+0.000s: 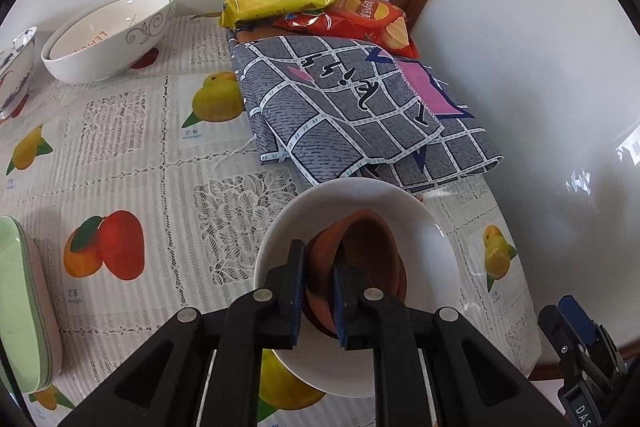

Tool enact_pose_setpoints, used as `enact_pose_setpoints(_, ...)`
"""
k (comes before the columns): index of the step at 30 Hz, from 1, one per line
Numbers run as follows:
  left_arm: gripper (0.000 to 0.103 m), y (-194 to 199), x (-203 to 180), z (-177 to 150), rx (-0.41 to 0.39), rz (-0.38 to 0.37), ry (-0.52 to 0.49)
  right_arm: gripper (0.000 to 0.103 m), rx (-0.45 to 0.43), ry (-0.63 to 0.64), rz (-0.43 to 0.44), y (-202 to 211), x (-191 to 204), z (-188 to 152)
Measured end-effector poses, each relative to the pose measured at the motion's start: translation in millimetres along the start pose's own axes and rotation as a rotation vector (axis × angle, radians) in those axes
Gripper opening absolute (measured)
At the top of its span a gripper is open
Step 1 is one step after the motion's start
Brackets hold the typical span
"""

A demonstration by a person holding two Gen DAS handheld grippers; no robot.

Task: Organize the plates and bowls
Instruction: 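Lower the left gripper's terracotta dish into the white bowl onto the other dish, then open the left gripper to release the terracotta dish into the bowl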

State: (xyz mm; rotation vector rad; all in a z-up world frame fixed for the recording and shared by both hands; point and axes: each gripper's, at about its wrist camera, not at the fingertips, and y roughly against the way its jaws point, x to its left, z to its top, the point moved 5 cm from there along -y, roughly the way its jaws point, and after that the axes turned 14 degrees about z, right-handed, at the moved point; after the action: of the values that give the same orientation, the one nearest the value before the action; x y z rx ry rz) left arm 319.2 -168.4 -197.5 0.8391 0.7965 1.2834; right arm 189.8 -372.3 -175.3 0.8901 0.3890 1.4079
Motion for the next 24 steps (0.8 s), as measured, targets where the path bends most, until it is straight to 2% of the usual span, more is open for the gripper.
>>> enact_pose_setpoints(9, 0.013, 2, -2, -2, 0.001, 0.015, -0.021, 0.055, 0.02, 0.001, 0.004, -3, 5, -4)
enact_pose_setpoints(14, 0.017, 4, -3, -4, 0.003, 0.013, -0.03, 0.055, 0.025, 0.003, 0.002, -2, 7, -5)
enact_pose_setpoints(21, 0.028, 10, -9, -7, 0.002, 0.008, -0.063, 0.055, 0.023, 0.012, 0.003, 1, 12, -6)
enact_pose_setpoints(24, 0.029, 13, -10, -7, -0.006, 0.017, -0.076, 0.055, 0.028, 0.012, 0.005, 2, 14, -7)
